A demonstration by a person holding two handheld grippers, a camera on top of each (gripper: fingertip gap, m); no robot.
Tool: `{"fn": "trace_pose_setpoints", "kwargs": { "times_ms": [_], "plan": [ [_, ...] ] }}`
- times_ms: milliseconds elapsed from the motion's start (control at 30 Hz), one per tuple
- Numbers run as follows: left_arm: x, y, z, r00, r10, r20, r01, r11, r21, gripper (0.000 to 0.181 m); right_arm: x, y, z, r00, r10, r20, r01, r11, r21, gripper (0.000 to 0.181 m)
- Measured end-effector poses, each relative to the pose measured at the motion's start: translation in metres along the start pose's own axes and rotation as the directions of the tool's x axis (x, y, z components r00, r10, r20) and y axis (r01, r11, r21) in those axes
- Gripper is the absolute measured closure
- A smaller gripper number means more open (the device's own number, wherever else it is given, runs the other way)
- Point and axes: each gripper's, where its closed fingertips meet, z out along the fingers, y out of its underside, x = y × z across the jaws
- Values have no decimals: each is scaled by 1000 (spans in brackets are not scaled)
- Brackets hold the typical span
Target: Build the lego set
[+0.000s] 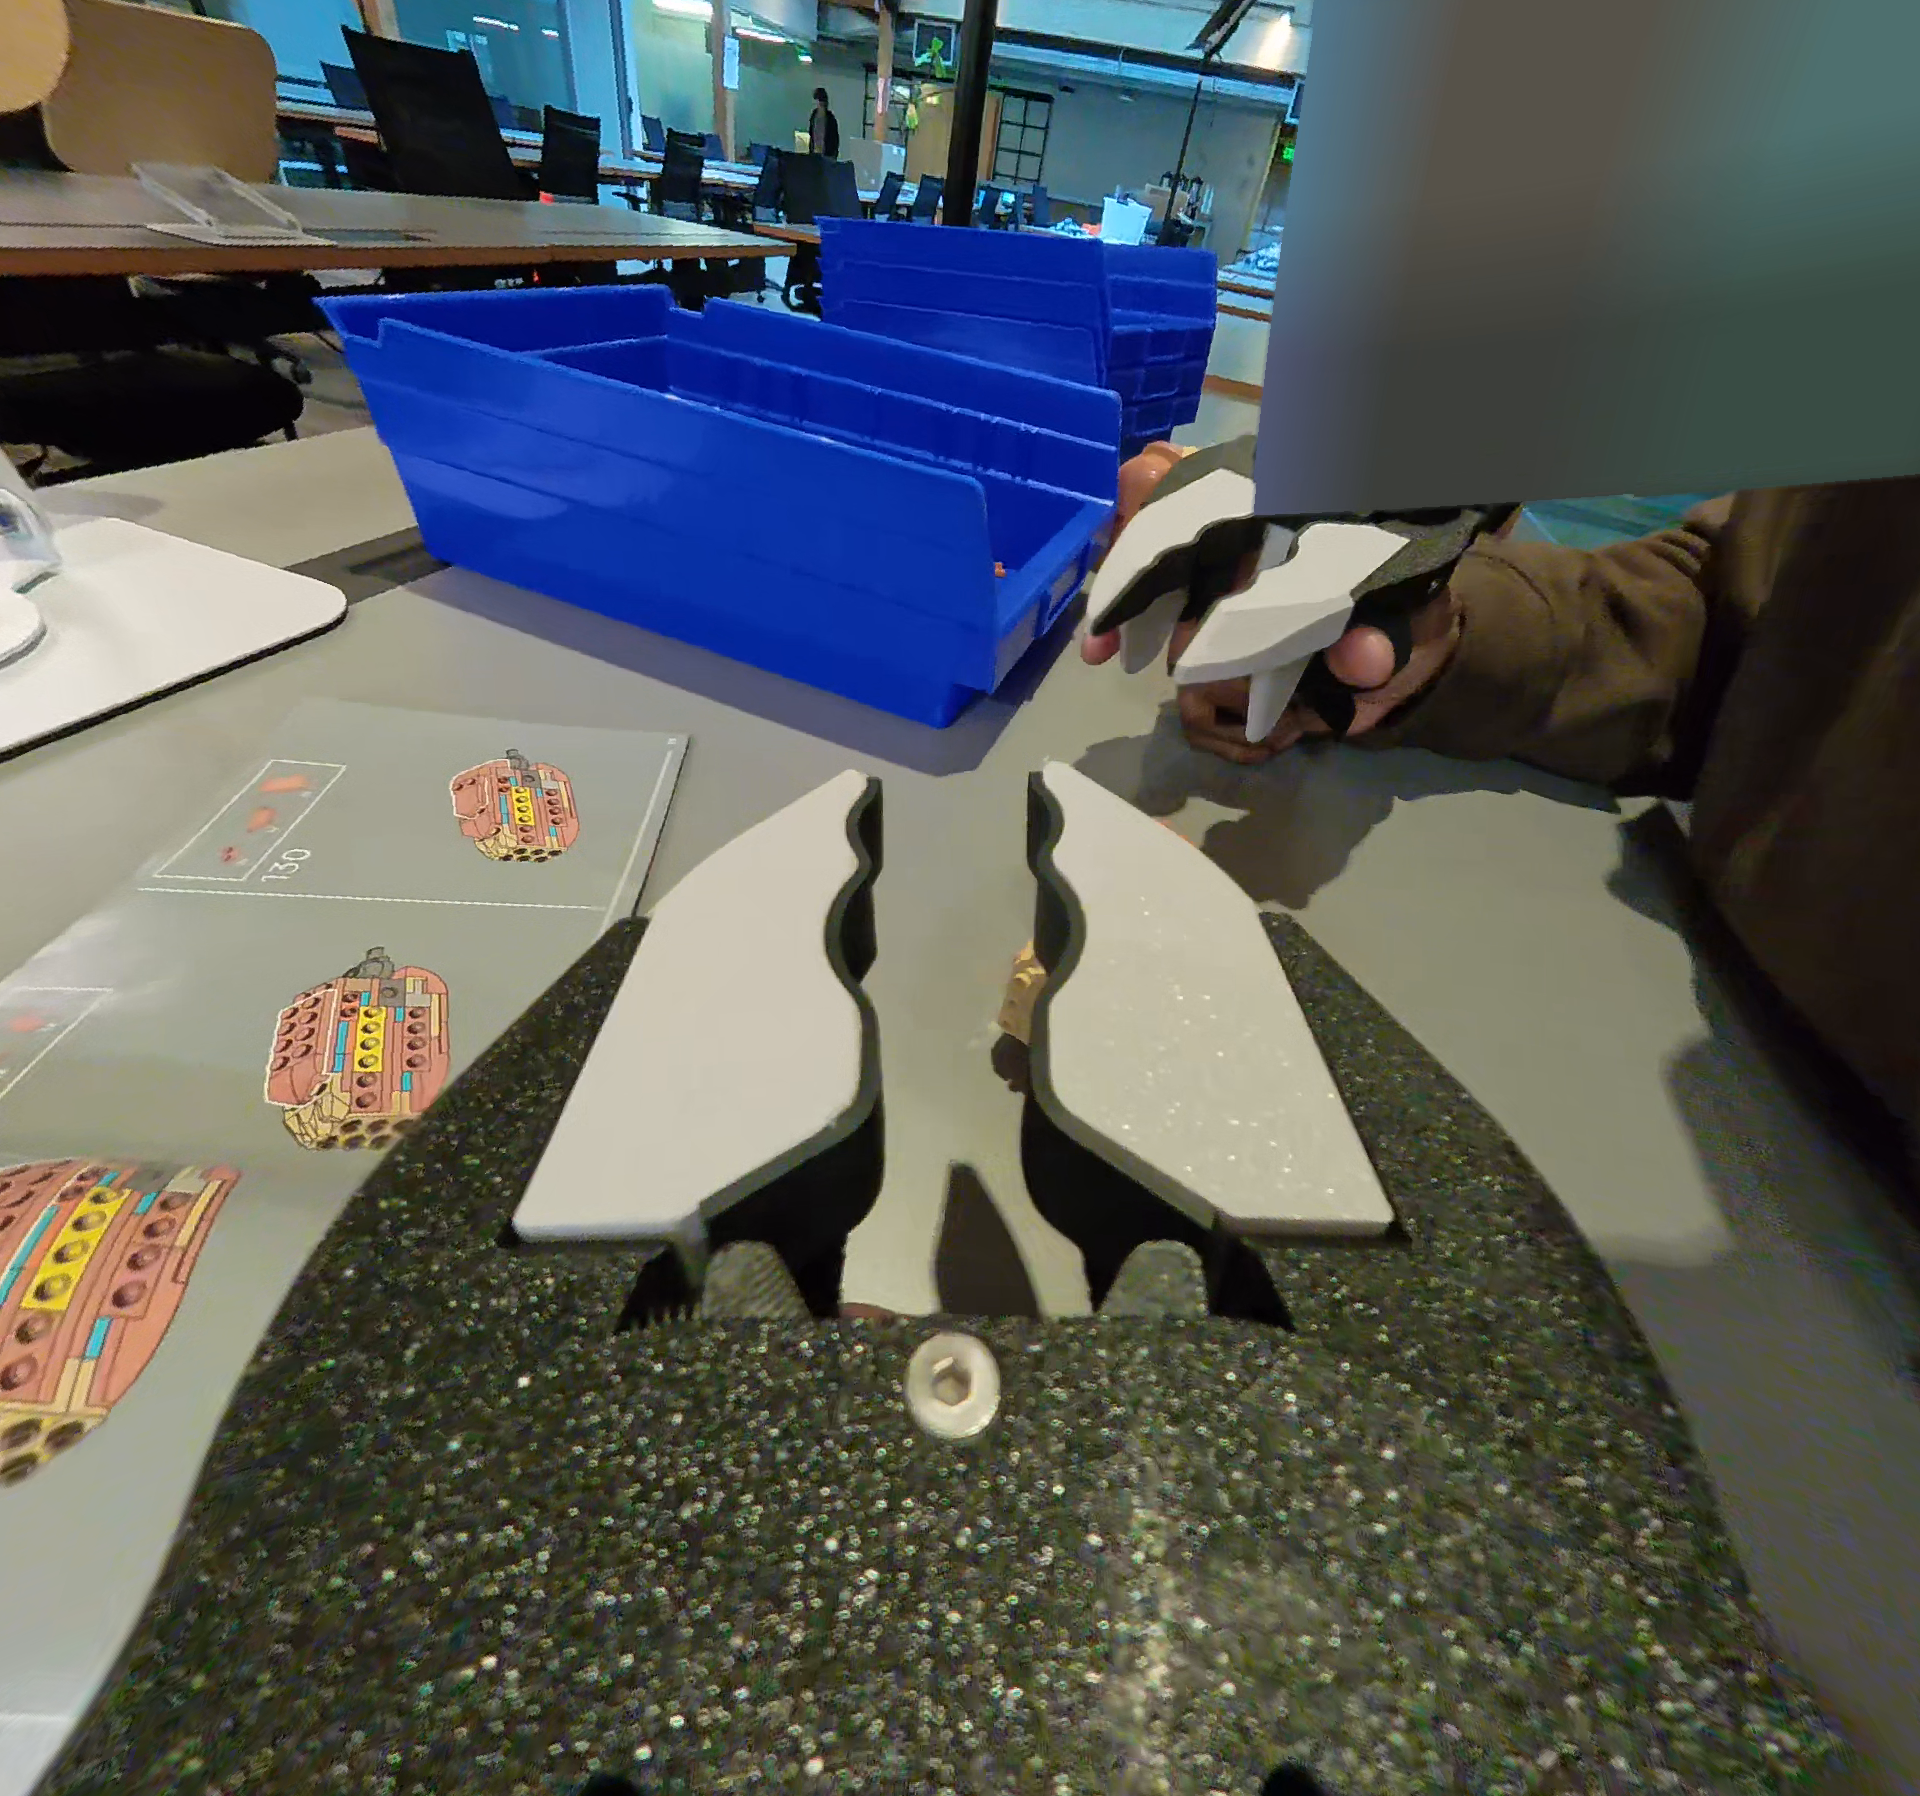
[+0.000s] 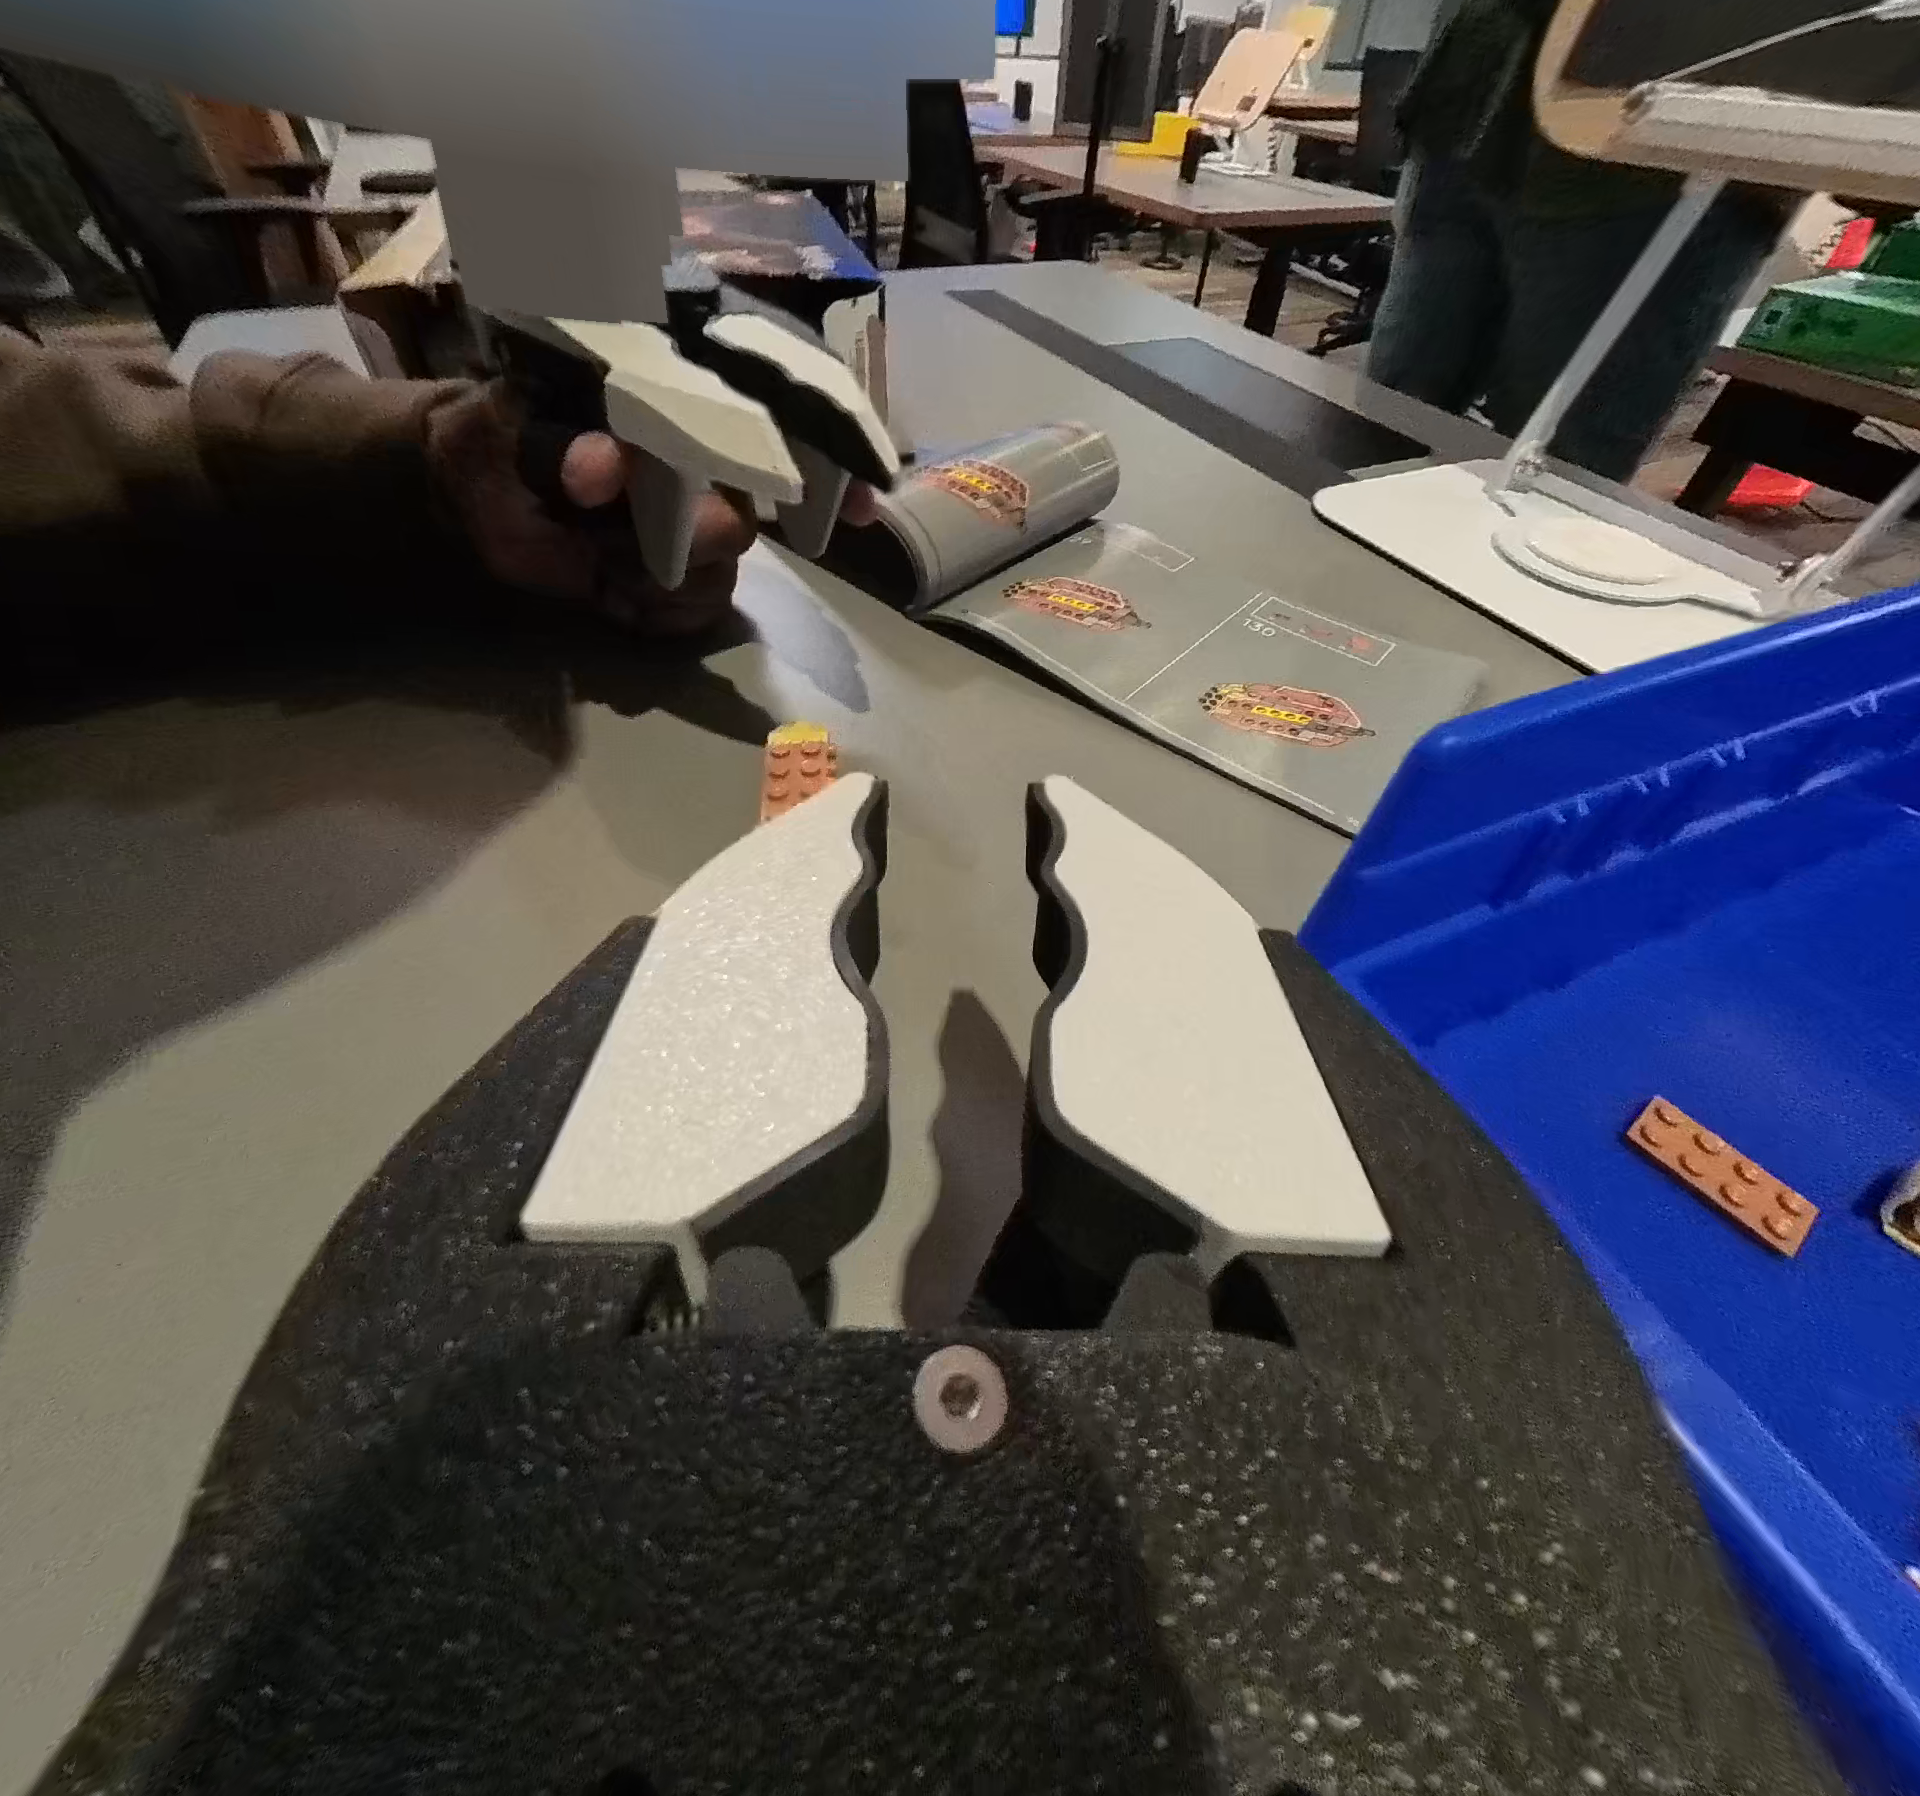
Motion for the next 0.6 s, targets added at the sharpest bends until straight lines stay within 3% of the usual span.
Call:
{"fn": "trace_pose_setpoints", "kwargs": {
  "times_ms": [200, 600],
  "plan": [
    [3, 1, 1, 1000, -2, 7, 2, 1000, -7, 155, -7, -7, -8, 1000, 12, 7, -12, 998, 66, 157],
    [7, 3, 3, 1000, 26, 2, -26, 999, -20, 156, -7, -7, -7, 1000, -29, -3, 29, 998, 62, 156]
  ]
}}
